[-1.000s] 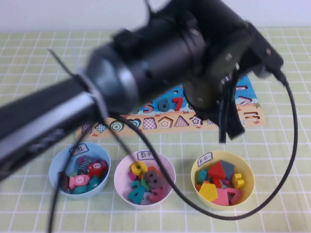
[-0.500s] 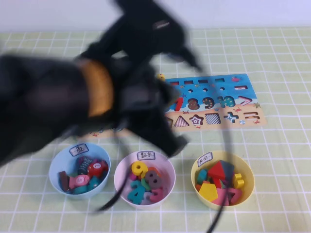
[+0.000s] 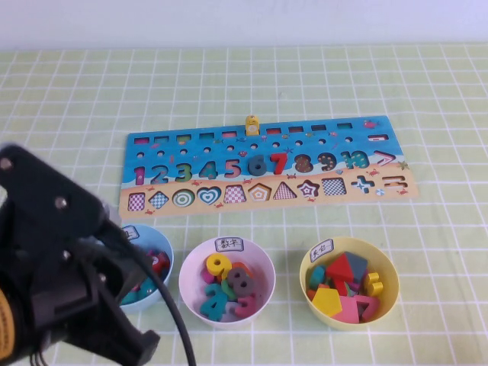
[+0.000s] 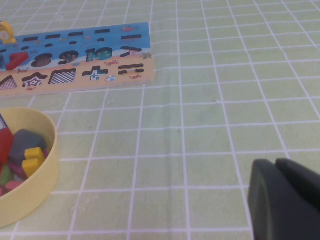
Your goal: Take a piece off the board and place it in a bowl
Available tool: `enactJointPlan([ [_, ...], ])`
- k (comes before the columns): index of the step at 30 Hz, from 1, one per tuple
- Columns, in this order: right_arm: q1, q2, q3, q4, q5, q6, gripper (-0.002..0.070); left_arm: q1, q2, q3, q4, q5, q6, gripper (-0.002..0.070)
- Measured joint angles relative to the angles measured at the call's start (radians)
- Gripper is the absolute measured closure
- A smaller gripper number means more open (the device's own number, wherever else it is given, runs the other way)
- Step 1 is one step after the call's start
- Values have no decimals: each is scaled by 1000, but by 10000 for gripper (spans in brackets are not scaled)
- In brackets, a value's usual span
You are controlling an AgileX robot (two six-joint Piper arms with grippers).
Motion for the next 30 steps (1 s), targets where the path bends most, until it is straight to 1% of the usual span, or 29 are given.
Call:
enactJointPlan([
  [7,0,0,0,0,0,0,694,0,2,30,15,113,-2,677],
  [12,0,0,0,0,0,0,694,0,-1,51,40,198,-47,677],
  [16,0,0,0,0,0,0,694,2,-34,119,85,181,-102,677],
  [19,0,0,0,0,0,0,694,23,-87,204,96,106,-128,677],
  [23,0,0,0,0,0,0,694,134,-195,347,92,-88,-132,677],
  [26,0,0,0,0,0,0,694,272,-286,457,42,-275,-105,677],
  [29,0,0,0,0,0,0,694,417,-385,568,-70,-470,24,677],
  [30,0,0,0,0,0,0,694,467,-417,609,-115,-538,90,677],
])
